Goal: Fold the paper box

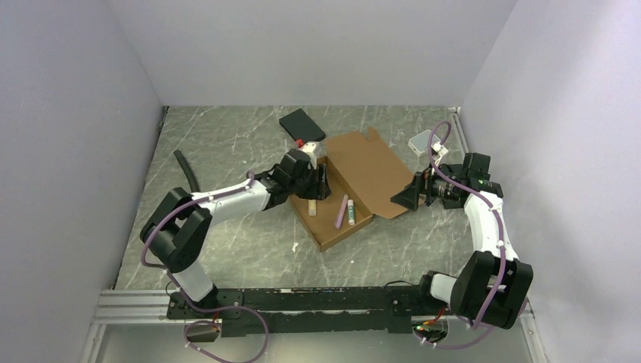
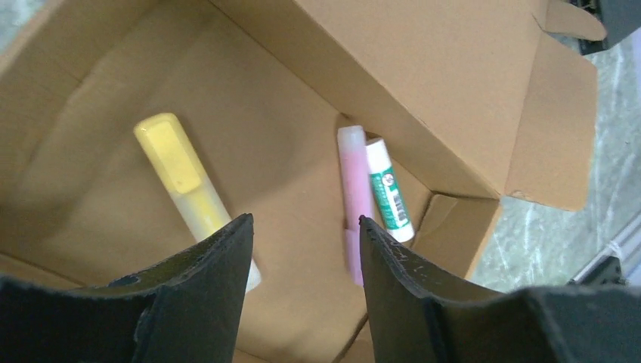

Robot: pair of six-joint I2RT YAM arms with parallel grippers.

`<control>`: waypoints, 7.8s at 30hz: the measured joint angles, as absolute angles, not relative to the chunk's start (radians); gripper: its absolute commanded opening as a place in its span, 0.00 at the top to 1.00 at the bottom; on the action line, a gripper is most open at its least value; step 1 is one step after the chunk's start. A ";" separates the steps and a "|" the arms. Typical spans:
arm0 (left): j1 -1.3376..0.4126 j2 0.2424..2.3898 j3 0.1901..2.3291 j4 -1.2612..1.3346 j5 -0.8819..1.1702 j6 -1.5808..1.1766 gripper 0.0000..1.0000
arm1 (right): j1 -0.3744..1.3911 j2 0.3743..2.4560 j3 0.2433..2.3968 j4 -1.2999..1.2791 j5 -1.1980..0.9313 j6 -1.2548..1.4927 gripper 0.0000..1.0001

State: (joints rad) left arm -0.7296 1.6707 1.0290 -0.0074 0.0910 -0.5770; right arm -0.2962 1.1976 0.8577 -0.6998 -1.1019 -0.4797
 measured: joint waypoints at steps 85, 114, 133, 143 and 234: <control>-0.348 1.813 1.338 -0.221 0.195 -0.073 0.10 | -0.488 1.179 0.469 -0.170 -0.795 0.533 0.23; -0.348 1.451 1.046 -0.207 0.190 -0.161 0.13 | -0.439 1.279 0.447 0.133 -0.819 0.737 1.00; -0.348 1.171 0.844 -0.162 0.178 -0.284 0.12 | -0.330 1.206 0.634 0.113 -0.703 0.321 1.00; -0.348 1.142 0.754 0.014 0.200 -0.303 0.10 | -0.309 1.207 0.703 0.113 -0.739 0.112 1.00; -0.694 1.653 0.723 0.991 -0.253 -0.238 1.00 | 0.187 1.144 0.727 0.099 0.001 0.205 1.00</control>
